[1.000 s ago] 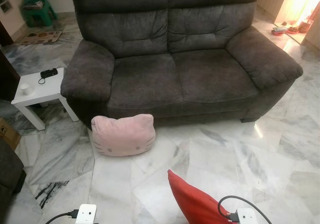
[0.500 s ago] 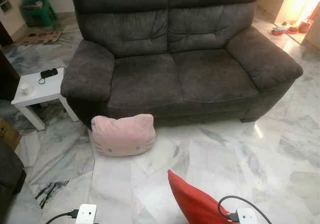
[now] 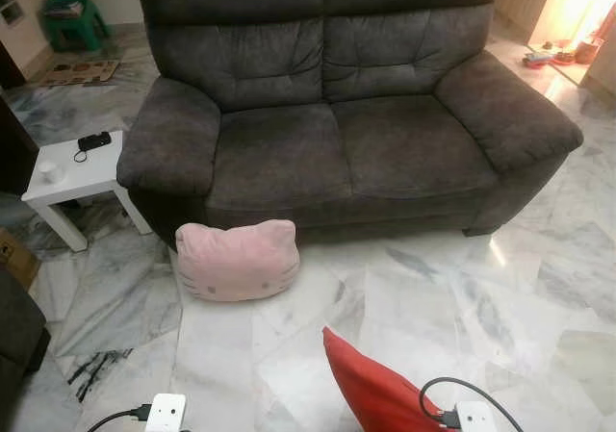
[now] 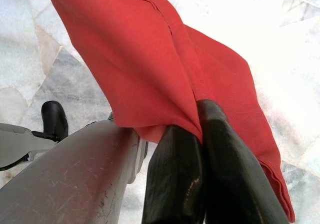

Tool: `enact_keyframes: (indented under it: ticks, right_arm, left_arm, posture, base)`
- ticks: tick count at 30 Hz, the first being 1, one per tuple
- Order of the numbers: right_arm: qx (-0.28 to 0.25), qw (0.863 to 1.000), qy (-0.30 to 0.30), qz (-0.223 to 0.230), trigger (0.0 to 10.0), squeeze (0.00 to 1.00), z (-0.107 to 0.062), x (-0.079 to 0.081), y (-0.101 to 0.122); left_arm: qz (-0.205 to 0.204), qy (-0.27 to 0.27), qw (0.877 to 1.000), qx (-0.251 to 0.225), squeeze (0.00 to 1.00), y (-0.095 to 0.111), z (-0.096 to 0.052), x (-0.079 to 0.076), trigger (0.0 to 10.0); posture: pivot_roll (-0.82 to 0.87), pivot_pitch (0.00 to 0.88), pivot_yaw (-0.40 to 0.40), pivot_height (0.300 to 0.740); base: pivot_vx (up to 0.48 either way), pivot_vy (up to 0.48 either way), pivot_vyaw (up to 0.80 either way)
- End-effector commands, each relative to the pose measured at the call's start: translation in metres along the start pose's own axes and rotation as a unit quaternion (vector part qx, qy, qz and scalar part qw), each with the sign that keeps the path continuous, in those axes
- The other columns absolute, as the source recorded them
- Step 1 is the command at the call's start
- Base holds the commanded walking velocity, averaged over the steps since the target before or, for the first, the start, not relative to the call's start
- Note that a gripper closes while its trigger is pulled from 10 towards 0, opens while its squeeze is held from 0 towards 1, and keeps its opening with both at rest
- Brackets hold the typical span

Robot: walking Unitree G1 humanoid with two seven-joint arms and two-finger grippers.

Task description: Move the pillow to the sofa from floor

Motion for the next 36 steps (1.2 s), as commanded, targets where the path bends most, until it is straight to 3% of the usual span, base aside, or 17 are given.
enact_keyframes:
  ticks: [1,16,36]
  right_arm:
    - [-0.063,0.988,-0.029,0.135,10.0,0.0,-0.002,-0.0292,0.0388]
    - [-0.067,0.988,-0.027,0.139,10.0,0.0,-0.002,-0.0286,0.0398]
    - [-0.069,0.986,-0.025,0.152,10.0,0.0,-0.0013,-0.0266,0.0413]
  left_arm:
    - [-0.033,0.022,0.999,0.019,0.0,-0.0048,0.0002,-0.0014,10.0]
    - [-0.034,0.019,0.999,0.017,0.0,-0.0035,0.0006,-0.0021,10.0]
    - [-0.039,0.014,0.999,0.018,0.0,-0.0022,0.0012,-0.0008,10.0]
  posture:
    - [-0.1,0.148,0.081,0.74]
    - [-0.1,0.127,0.076,0.74]
    - [-0.1,0.162,0.075,0.74]
  base:
    - [0.0,0.0,0.0]
    - [0.0,0.0,0.0]
    - [0.0,0.0,0.0]
Point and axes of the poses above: a point about 5 cm out from each wrist's last joint towards the gripper, its own z axis pointing out of the wrist towards the gripper, its own y axis along the axis of the wrist's last joint, x = y × z, the point moved 2 cm from there along z, pointing out of the wrist towards the gripper, and after that the axes turned 8 degrees about z, right-handed, at the moved point
